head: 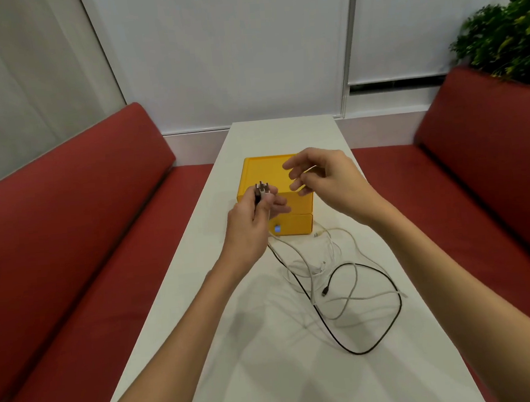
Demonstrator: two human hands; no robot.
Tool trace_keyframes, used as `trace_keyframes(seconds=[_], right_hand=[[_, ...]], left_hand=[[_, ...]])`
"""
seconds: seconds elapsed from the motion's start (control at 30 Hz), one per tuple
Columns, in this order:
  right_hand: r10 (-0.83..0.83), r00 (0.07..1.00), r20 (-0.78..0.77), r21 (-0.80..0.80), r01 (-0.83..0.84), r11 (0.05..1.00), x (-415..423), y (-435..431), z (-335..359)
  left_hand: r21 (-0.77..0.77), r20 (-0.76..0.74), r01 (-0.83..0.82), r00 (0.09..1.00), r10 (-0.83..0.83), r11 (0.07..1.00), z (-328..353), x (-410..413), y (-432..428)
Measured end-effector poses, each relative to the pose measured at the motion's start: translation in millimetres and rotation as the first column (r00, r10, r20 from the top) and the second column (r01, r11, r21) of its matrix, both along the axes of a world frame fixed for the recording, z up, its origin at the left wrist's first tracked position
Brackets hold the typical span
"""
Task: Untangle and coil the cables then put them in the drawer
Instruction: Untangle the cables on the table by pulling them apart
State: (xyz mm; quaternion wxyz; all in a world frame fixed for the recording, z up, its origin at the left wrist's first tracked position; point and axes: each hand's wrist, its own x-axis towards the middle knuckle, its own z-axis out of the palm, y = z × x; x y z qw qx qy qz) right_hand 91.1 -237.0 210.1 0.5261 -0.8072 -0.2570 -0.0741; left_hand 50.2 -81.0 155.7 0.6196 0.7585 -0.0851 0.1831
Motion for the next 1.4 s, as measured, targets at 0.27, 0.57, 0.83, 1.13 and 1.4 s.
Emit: trace_keyframes(seconds=[0.27, 0.57, 0.83, 1.13, 1.4], right_hand=[[0.130, 0.870, -0.476, -0.640, -0.444, 0.627, -7, -8, -35], [-0.070, 0.995, -0.075, -0.727, -0.007, 0.687, 24, -41, -62], [-0.153, 0.979, 0.137, -0.684, 0.205, 0.700, 36, -54, -73], [-0.380, 0.923, 0.058, -0.622, 0.331, 0.710, 50, -91, -97], [-0.465, 0.769, -0.439, 0.018, 0.525, 0.851, 51, -104, -91]], left_hand=[[-0.212, 0.078, -0.068, 0.993, 0.086, 0.975, 10, -4, 11], [-0.370, -0.121, -0.220, 0.975, 0.188, 0.903, 10, -11, 42], [-0.095, -0.129, -0.143, 0.983, 0.130, 0.985, 7, -30, 43], [-0.092, -0.138, -0.304, 0.947, 0.290, 0.948, 2, -24, 72], [-0.025, -0.198, -0.308, 0.934, 0.298, 0.951, -14, -25, 74]])
